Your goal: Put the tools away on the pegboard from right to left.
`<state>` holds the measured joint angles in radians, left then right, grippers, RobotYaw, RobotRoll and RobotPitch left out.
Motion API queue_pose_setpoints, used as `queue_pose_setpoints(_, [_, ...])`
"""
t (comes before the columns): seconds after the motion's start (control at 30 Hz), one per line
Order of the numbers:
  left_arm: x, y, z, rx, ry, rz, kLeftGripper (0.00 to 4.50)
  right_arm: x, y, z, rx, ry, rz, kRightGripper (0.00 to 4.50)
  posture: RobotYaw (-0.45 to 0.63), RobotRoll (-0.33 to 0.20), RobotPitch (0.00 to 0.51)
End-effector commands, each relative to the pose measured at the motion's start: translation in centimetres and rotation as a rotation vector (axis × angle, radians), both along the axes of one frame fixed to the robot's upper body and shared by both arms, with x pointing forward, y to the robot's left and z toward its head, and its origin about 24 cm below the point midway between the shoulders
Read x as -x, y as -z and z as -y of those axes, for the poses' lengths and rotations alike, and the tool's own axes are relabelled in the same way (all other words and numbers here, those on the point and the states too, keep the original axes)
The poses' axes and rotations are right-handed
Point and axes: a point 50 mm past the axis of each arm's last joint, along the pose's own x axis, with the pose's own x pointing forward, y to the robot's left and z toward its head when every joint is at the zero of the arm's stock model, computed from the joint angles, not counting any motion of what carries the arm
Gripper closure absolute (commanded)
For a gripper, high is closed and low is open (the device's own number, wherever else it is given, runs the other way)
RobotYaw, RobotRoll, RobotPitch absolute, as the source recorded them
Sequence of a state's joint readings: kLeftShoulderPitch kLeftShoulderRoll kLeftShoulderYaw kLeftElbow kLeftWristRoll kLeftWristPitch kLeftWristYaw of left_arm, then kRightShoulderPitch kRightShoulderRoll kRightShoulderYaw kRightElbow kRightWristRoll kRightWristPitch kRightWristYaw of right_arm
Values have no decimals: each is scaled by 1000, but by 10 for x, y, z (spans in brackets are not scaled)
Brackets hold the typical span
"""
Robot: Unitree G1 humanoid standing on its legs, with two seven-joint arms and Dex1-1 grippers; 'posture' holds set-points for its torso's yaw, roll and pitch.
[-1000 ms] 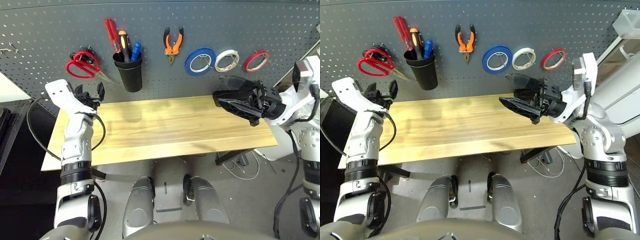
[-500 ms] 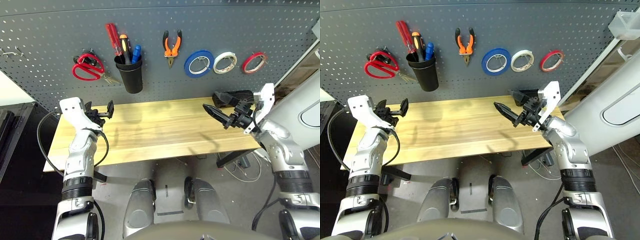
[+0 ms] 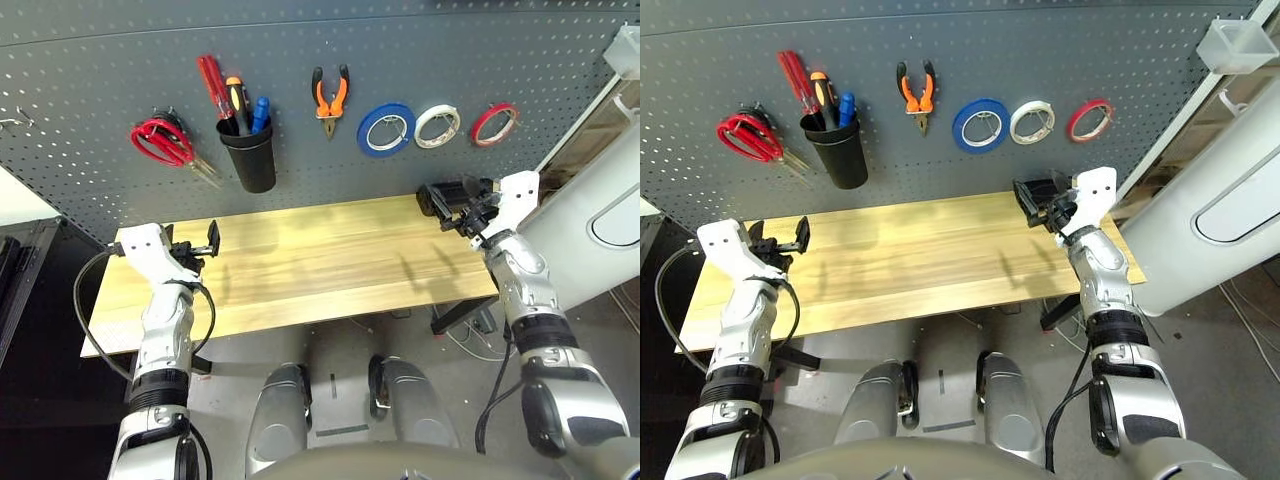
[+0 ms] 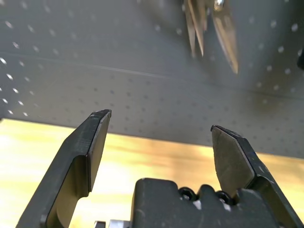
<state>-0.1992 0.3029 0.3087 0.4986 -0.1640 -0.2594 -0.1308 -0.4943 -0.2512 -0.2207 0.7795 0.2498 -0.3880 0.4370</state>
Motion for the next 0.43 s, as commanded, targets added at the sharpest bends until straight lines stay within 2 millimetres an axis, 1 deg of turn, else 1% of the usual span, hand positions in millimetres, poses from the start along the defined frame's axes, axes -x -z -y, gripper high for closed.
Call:
queue_pose_setpoints(0.03, [-2,0,-9,-8,-36,12,64,-1,2,7,6,63,11,0,-40,0,95])
queue_pose_setpoints(0.2, [-6,-1,-10,-15,-68,17,64,-2,5,12,27,103,-5,0,-24,0,99])
queue_pose_setpoints(0.37, [-1,6,-10,-3,-100,-22,64,-2,7,12,17,117,-9,0,-32,0,104])
queue_pose_setpoints(0.43, [2,8,-11,4,-121,-31,64,-2,7,10,17,114,-7,0,-59,0,110])
